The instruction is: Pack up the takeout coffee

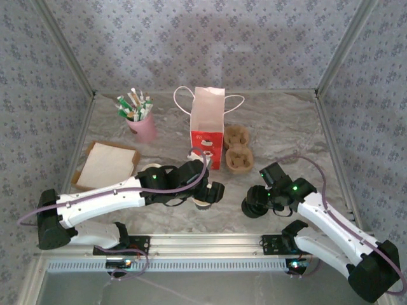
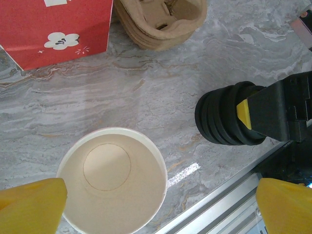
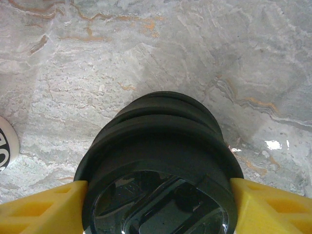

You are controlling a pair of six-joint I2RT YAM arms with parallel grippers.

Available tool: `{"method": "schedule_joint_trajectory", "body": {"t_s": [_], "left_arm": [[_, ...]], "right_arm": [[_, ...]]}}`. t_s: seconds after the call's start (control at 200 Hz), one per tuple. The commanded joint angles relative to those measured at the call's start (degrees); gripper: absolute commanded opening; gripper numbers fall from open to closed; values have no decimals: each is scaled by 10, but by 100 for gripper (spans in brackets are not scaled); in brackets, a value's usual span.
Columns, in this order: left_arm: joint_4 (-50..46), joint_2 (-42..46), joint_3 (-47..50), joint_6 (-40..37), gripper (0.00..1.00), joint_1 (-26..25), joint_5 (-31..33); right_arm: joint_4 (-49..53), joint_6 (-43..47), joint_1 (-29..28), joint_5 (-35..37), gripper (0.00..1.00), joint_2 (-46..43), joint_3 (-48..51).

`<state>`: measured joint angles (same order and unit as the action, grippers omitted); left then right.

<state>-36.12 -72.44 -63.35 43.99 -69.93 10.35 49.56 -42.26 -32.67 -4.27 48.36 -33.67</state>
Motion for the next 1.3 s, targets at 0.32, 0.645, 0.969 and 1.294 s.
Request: {"method": "schedule_joint_trajectory", "body": {"t_s": [0.32,0.645,0.969,1.294], "left_arm": [[4,43,24,11,100,-5,53],[1,164,76,26,99,-5,117],[-80,233,87,7,100,-5,169],[-88,394,150,-23,99,-5,152]], "right_arm": [[61,2,-9,13,71,-40,-68],[72,29,-65,3,69,-17,-156],[69,53,-184,37,69,108,-271],[68,85,-235,19,70,260,-381]]}}
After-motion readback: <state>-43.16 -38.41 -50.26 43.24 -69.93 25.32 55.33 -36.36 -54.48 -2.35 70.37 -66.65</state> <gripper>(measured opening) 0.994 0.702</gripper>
